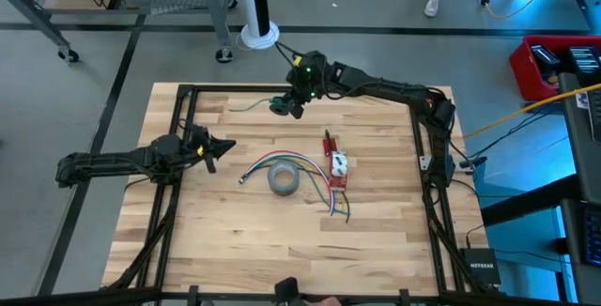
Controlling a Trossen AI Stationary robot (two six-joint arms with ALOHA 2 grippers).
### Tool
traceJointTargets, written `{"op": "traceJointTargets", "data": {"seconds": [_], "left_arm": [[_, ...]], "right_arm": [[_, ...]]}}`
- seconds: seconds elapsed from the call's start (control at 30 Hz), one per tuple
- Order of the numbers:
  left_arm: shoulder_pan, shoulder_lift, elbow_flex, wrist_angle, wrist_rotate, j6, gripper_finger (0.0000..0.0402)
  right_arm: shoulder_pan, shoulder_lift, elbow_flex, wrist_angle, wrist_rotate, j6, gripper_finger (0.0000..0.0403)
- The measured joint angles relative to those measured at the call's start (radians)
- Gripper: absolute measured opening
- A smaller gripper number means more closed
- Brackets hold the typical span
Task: Coil cords
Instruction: Uncoil the green wire from the black spool
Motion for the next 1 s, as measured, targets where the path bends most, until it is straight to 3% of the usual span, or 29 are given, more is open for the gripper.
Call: {"op": "traceJointTargets", "data": {"seconds": [0.13,0.27,0.4,0.5,0.67,1.0], "left_arm": [[-0.044,0.041,0.000,0.142,0.044,-0.026,0.0000],[-0.094,0.119,0.000,0.188,0.012,-0.041,0.0000],[-0.144,0.208,0.000,0.167,-0.133,0.017,0.0000],[-0.184,0.277,0.000,0.243,-0.238,0.108,0.0000],[-0.272,0.429,0.004,0.414,-0.263,0.180,0.0000],[-0.452,0.914,0.185,0.522,-0.668,0.250,0.0000]], "right_arm": [[0.024,0.000,0.000,-0.004,-0.016,-0.021,0.0002],[0.038,0.000,0.000,-0.018,-0.019,-0.032,0.0001],[0.047,0.000,0.000,-0.056,-0.005,-0.032,0.0001],[0.048,0.000,0.000,-0.065,0.001,-0.032,0.0001],[0.048,-0.001,0.000,-0.062,0.002,-0.032,0.0001],[0.048,-0.001,0.000,-0.034,0.002,-0.031,0.0001]]}}
